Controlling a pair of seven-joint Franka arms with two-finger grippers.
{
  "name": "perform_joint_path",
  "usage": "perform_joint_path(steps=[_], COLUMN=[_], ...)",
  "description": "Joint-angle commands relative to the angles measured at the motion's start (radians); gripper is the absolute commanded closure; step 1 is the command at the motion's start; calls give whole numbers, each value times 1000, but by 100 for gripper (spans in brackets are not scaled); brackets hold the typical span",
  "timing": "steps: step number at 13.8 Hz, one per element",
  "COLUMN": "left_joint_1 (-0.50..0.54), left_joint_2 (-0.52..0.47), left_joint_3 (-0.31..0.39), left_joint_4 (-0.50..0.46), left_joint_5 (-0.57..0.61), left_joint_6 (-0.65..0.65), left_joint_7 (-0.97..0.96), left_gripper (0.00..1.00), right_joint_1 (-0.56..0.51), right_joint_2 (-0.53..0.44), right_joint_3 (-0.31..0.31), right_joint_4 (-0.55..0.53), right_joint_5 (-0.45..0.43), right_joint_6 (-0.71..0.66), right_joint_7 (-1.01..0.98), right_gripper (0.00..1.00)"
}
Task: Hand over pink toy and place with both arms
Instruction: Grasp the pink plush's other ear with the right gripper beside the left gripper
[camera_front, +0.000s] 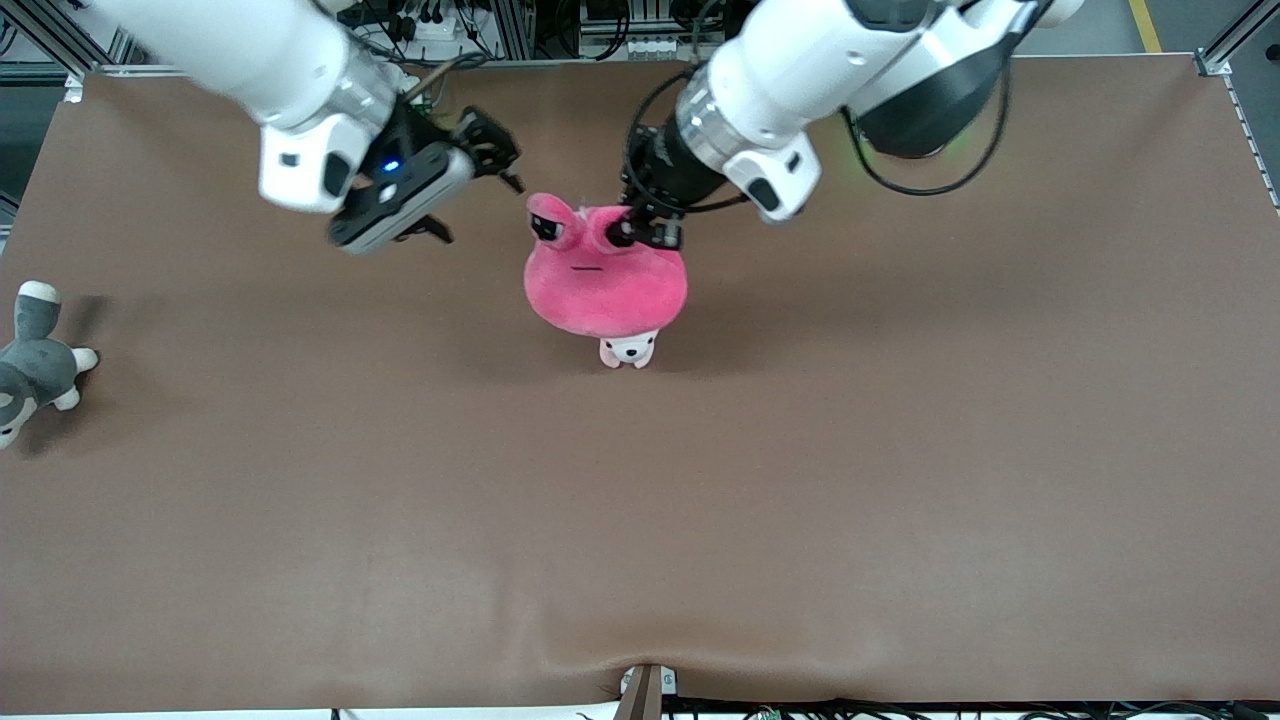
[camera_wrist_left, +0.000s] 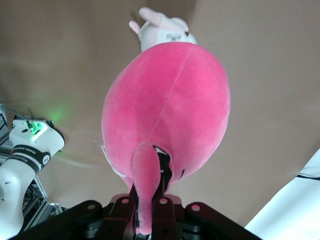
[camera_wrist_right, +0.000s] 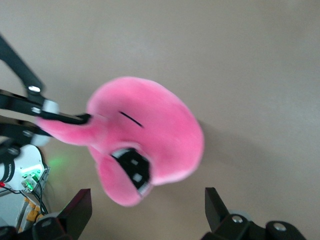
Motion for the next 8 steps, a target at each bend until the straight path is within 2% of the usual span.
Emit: perform_joint_path(steps=[1, 3, 8], left_joint_1=[-20, -23, -35], left_joint_2=[9, 9, 9], left_joint_3=[3, 2, 0], left_joint_4=[36, 34, 34], left_joint_5=[-22, -22, -22], left_joint_6=[-2, -2, -2], left_joint_7=[-18, -18, -18], left_gripper=[100, 100, 100], right_joint_1=[6, -2, 37], right_joint_2=[-9, -9, -14], right_joint_3=[-12, -12, -9], right_joint_4=[-6, -18, -67], right_joint_5=[-12, -35, -32], right_joint_6=[1, 1, -11], right_joint_7=[-72, -181, -192], right_gripper=[0, 0, 0])
